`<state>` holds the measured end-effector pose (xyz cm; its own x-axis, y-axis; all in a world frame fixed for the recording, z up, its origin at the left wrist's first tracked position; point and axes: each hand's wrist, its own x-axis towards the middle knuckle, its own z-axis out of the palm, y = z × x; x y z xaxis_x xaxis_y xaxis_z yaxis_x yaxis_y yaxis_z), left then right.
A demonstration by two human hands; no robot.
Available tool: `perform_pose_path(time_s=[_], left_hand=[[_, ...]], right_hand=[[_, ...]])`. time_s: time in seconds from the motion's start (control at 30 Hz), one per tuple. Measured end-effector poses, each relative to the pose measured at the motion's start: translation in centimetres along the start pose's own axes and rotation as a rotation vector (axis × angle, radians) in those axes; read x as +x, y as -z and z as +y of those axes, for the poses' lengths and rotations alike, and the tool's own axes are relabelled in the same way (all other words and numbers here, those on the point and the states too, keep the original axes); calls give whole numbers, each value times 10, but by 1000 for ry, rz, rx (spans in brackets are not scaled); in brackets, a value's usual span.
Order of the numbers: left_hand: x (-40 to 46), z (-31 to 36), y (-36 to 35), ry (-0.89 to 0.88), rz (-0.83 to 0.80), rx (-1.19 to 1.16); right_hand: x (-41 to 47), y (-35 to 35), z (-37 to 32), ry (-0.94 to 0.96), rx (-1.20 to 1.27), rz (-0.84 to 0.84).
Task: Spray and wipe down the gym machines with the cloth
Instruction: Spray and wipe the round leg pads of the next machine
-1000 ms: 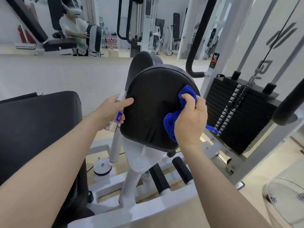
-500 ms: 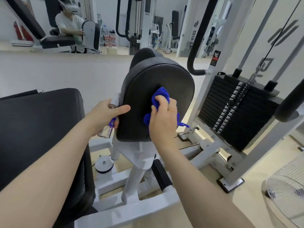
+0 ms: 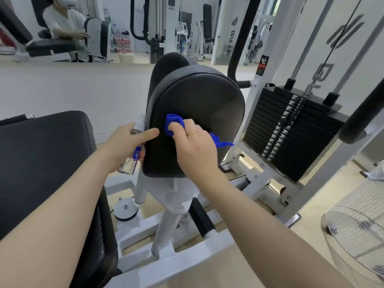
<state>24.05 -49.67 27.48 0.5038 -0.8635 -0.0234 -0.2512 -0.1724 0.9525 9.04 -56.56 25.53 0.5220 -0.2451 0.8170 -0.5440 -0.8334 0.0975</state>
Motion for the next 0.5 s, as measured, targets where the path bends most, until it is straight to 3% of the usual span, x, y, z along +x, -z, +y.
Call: perform_pose_path(time_s=[0.07,0.23,0.3,0.4,0.5], left_hand=[[0,0,0,0,-5,8],[-1,6,-5,-10,-53,34],[2,6,-5,-20,-56,37],[7,5,-4,-32,-56,27],[5,7,-4,-9,-21,20]], right_hand=[[14,15,22,10,-18,13],[38,33,44,-299,-29,285],[27,17,22,-217,-3,218],[12,1,5,66,-55,15],[24,19,29,172,-118,5]])
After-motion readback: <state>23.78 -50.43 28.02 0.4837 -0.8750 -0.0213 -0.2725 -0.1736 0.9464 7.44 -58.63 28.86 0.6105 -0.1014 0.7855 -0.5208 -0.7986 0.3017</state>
